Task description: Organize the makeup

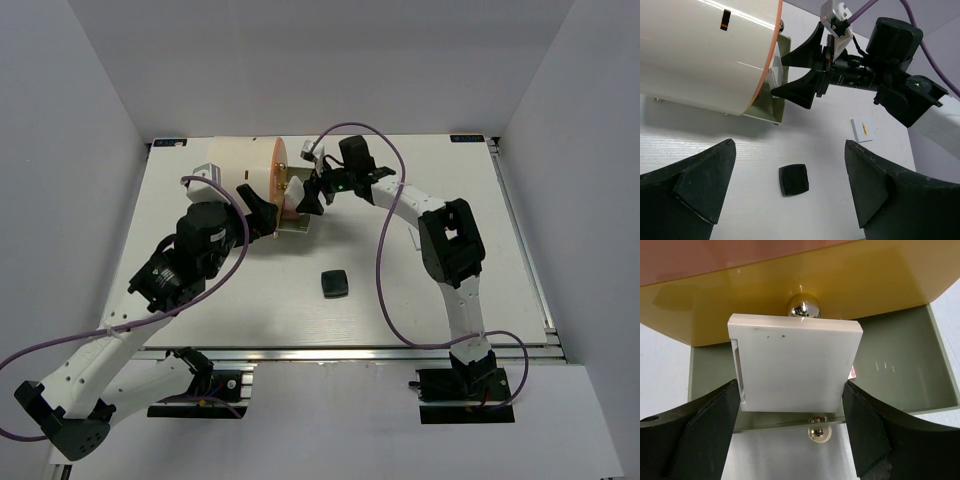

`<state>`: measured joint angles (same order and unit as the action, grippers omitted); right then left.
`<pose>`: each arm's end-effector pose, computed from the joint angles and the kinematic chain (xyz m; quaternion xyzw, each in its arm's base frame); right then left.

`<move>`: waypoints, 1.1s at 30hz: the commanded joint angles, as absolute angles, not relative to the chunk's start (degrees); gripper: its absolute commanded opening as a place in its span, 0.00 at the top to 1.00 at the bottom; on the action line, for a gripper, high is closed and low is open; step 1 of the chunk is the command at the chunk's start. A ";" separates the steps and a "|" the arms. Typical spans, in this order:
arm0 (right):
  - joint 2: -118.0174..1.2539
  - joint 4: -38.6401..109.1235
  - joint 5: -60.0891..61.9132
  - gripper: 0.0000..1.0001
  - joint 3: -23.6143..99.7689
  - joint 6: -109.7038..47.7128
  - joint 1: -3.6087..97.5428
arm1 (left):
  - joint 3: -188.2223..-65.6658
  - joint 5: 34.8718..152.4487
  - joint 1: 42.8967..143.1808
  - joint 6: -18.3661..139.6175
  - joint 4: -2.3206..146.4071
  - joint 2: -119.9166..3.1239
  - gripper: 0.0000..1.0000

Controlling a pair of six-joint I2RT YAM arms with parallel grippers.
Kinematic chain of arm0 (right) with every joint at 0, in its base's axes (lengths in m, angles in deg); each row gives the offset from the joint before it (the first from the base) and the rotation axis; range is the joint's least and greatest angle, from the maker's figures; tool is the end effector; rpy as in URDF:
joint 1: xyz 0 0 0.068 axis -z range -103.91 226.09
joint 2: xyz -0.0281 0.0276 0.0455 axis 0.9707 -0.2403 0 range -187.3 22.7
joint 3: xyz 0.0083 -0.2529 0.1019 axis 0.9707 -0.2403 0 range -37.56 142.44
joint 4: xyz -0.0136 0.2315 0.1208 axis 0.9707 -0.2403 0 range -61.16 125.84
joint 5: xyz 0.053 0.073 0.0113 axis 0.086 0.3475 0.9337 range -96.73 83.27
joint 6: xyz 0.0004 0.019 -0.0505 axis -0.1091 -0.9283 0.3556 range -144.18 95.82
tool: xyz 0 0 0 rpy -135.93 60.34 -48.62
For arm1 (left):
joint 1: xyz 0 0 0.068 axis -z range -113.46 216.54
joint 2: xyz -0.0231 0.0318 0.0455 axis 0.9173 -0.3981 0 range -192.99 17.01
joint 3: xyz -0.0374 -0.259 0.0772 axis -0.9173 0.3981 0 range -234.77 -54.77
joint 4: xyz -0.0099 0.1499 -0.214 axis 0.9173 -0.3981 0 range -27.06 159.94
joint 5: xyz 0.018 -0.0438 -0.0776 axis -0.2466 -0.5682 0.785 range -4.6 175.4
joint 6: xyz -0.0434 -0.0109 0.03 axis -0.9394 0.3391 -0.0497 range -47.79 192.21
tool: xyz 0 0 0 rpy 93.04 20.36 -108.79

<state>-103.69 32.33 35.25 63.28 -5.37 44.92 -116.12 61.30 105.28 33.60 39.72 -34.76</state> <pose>0.4252 0.2851 0.2255 -0.5046 0.6526 0.3579 0.4374 0.1555 -0.1063 0.3833 -0.1178 0.8044 -0.2136 0.5417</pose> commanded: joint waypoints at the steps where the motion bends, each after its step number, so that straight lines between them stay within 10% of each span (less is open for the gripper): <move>1: -102.11 34.17 35.63 0.21 66.42 -1.68 43.75 | -116.56 60.70 105.12 33.36 38.74 -34.93 0.02; 17: -84.27 39.89 24.47 0.11 48.05 -0.09 45.50 | -113.22 64.73 105.12 34.06 42.78 -36.16 0.02; 33: -63.37 23.62 18.50 0.17 26.27 -14.77 67.74 | -122.18 69.94 119.00 31.78 33.65 -70.95 0.02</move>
<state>-68.50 25.07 19.53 28.96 -12.52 67.43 -118.67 72.45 116.32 33.55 37.97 -67.76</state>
